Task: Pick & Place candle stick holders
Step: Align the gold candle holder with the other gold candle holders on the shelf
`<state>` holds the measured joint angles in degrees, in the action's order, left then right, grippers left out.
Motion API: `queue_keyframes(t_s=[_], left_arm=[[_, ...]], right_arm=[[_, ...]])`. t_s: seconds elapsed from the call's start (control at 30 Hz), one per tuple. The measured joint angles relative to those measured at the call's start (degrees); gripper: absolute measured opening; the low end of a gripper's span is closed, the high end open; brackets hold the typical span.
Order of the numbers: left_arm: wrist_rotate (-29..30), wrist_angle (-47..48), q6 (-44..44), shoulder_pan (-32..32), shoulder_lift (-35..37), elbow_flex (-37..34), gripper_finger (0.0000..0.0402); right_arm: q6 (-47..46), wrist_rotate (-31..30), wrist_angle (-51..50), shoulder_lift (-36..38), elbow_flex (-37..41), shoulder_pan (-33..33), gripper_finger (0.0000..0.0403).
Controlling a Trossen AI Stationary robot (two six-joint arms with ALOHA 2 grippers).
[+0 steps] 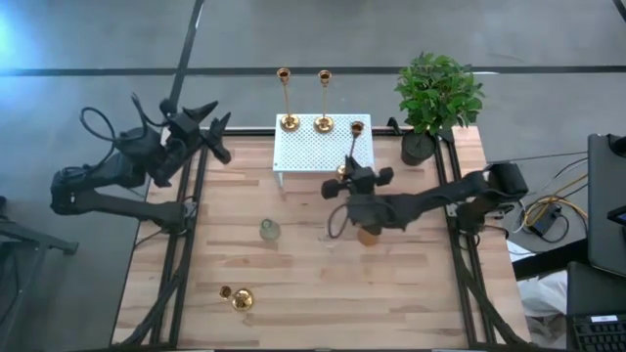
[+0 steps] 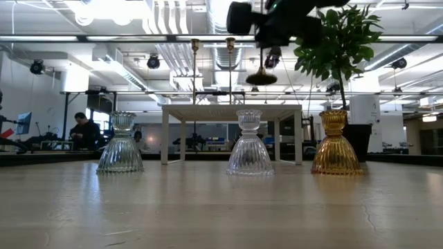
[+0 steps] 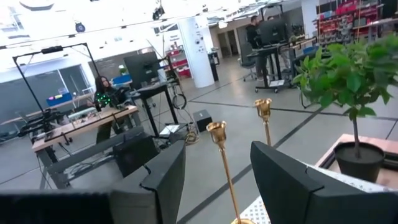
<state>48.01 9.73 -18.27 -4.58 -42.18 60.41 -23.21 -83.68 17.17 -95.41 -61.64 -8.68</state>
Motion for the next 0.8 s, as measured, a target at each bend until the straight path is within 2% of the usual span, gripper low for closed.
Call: queue_keyframes(t_s=[0.17,0.33,0.67,0.8], left_arm=[[-0.07,0.14,-0.04,0.00,0.67,-1.19,0.0187],[-0.11,0.07,-0.12,-0.02,0.73,-1.42,0.0187],[-0.09,0.25,-2.93,-0.02,0.88,-1.62,0.0187],[-0.09,0.33,-3.00,-0.04,0.88,-1.62,0.0187]], right_arm=[[-4.16,-0.21,-0.30,-4.64,-2.00,3.82,0.0010],[-2.62,0.41,0.06,-6.99,-4.60,7.54,0.0010],[-2.15,6.89,-0.14,-4.89,-0.38,12.25,0.0010],[-0.49,7.25,0.33,-2.66,2.81,12.68,0.0010]])
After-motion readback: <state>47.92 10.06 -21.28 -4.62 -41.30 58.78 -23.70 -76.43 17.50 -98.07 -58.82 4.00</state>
